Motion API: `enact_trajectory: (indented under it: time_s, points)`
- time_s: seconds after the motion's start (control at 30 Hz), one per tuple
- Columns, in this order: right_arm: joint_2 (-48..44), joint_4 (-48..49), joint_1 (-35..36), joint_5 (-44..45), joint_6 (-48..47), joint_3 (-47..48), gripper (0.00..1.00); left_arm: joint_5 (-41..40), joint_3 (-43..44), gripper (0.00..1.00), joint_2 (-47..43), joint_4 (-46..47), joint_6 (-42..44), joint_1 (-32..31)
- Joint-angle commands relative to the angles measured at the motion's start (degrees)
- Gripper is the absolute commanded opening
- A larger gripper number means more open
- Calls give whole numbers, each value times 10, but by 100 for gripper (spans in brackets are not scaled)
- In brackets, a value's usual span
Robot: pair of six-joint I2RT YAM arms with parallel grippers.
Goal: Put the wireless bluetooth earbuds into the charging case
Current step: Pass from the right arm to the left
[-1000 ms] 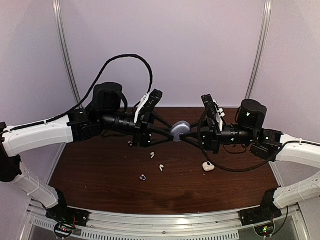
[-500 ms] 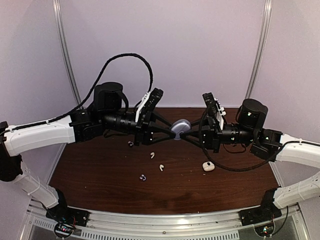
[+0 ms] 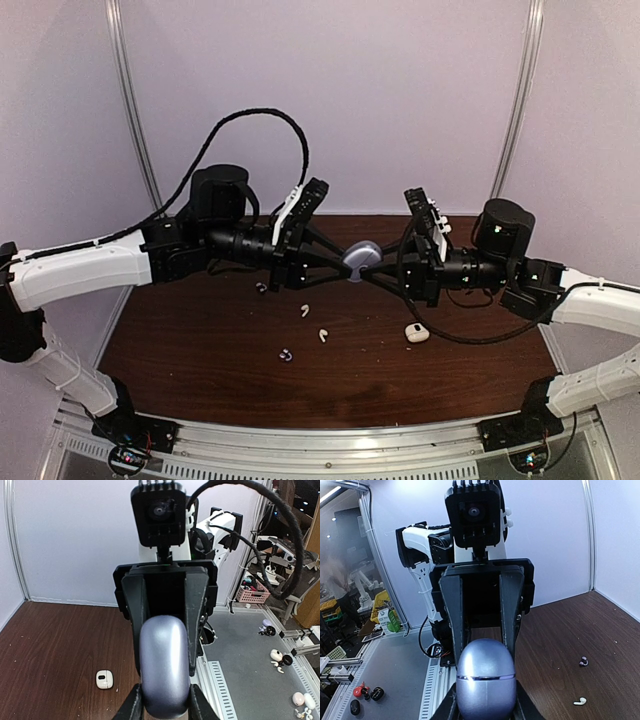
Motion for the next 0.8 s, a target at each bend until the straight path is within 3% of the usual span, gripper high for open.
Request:
enact_trajectory:
  time_s: [0.0,0.3,0.47,0.77]
  points:
    - [-13,-40,1,14,-22,-1,36,3,30,10,4,-51,41,-3]
    - [-7,-135,7,8,-69,12,49,-9,76,8,14,-210,113,-3]
    - [10,-183,26,18,-93,34,56,-4,91,8,32,-240,122,-3]
    - [27,-199,41,17,-103,52,50,12,114,8,55,-259,126,-3]
